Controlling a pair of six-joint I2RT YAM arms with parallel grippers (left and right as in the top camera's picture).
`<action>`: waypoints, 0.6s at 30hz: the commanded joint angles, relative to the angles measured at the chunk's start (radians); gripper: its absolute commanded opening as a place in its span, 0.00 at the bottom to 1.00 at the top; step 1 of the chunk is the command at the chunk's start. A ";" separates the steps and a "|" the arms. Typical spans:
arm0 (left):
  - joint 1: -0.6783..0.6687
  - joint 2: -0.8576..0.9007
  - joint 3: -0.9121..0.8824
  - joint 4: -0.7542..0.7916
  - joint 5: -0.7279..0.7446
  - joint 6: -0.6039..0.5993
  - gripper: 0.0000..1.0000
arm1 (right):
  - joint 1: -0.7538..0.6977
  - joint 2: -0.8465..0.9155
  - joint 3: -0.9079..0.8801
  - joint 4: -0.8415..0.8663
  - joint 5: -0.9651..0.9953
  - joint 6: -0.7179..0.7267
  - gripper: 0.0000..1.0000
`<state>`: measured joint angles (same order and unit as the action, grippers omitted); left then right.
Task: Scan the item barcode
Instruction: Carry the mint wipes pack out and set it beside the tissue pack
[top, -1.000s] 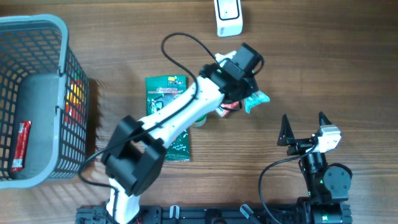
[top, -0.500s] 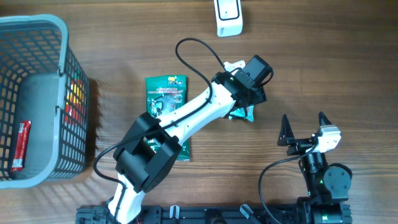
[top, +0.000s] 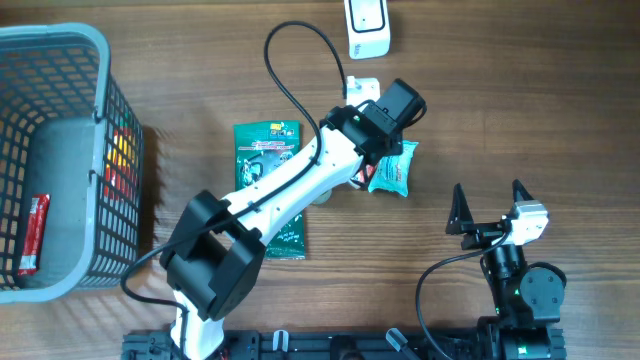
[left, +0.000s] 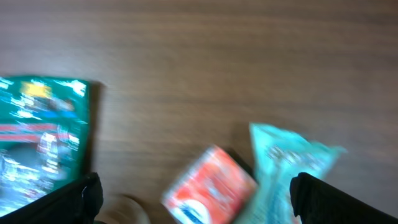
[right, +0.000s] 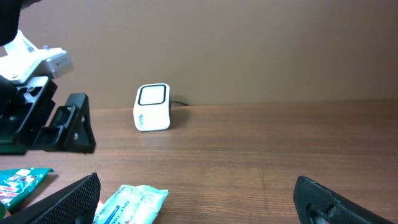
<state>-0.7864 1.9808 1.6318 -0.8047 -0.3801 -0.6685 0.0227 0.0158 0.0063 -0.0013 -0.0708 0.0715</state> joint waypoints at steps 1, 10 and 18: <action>0.023 -0.084 0.005 0.000 -0.242 0.090 1.00 | -0.002 0.002 -0.001 0.003 -0.006 0.010 1.00; 0.275 -0.472 0.005 0.060 -0.770 0.111 1.00 | -0.002 0.002 -0.001 0.003 -0.006 0.010 1.00; 0.754 -0.523 0.005 -0.272 -0.423 -0.330 1.00 | -0.002 0.002 -0.001 0.003 -0.006 0.010 1.00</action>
<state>-0.1509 1.4750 1.6367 -1.0401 -1.0218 -0.7780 0.0227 0.0158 0.0063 -0.0013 -0.0708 0.0715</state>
